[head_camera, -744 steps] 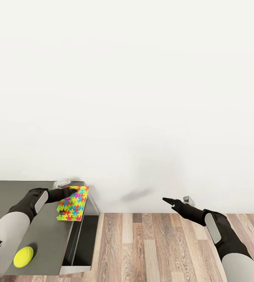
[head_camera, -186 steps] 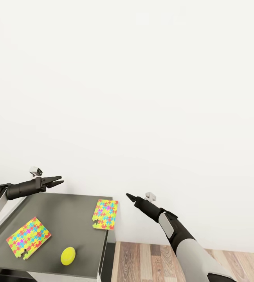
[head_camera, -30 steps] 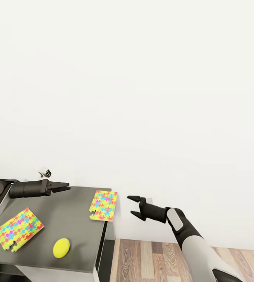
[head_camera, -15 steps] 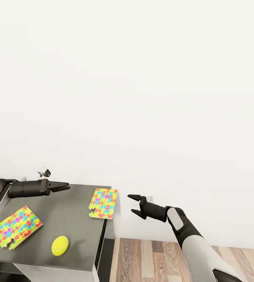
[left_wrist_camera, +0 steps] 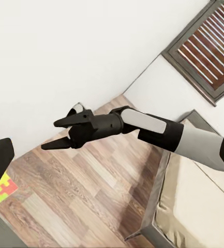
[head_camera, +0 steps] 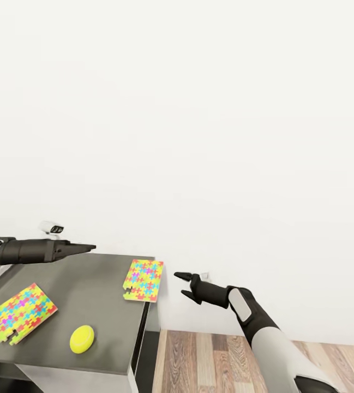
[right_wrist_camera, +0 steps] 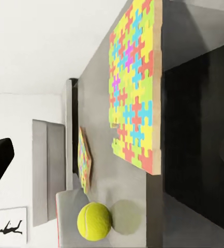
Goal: Put all the toys in the child's room - the three board games (two on the bed and one on the table), the two jigsaw puzzles on the table, and the tennis ball on the table - inside the toy box on the table in the child's room.
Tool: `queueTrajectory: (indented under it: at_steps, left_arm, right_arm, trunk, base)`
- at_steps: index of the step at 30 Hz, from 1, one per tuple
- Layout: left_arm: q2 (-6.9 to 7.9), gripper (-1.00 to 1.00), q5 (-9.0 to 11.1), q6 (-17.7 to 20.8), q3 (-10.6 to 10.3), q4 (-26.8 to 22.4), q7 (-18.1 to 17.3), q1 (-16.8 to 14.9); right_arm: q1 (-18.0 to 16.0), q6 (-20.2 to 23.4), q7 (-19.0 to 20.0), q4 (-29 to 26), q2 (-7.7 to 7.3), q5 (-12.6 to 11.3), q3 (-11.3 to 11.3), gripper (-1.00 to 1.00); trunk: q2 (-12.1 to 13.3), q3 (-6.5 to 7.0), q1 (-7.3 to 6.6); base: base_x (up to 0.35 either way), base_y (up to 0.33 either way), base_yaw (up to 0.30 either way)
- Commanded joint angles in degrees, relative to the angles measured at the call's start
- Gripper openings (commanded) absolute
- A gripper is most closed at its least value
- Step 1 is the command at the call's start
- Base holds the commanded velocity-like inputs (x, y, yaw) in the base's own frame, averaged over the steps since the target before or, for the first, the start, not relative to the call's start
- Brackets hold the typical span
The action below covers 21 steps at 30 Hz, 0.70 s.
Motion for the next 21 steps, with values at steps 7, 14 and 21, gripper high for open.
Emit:
queueTrajectory:
  at_steps: [7, 14, 21]
  left_arm:
    - [0.27, 1.00, 0.84, 0.61, 0.63, -0.77, -0.21, 1.64]
    - [0.57, 1.00, 0.92, 0.58, 2.52, -0.61, -0.21, 1.96]
    - [0.49, 1.00, 0.85, 0.55, 3.10, -0.32, -0.21, 2.04]
  right_arm:
    - [-0.18, -1.06, 0.14, -0.02, 0.06, 0.12, 1.91, 1.00]
    - [-0.20, -1.30, 0.30, -0.05, -0.02, 0.15, 2.26, 1.00]
    - [-0.02, -1.29, 0.69, -0.05, -0.43, -0.02, 2.19, 1.00]
  trunk:
    - [-0.04, -0.06, 0.00]
    - [-0.04, -0.06, 0.00]
    - [-0.04, -0.06, 0.00]
  base:
    - [0.000, 0.000, 0.000]
    - [0.000, 0.000, 0.000]
    - [0.000, 0.010, 0.000]
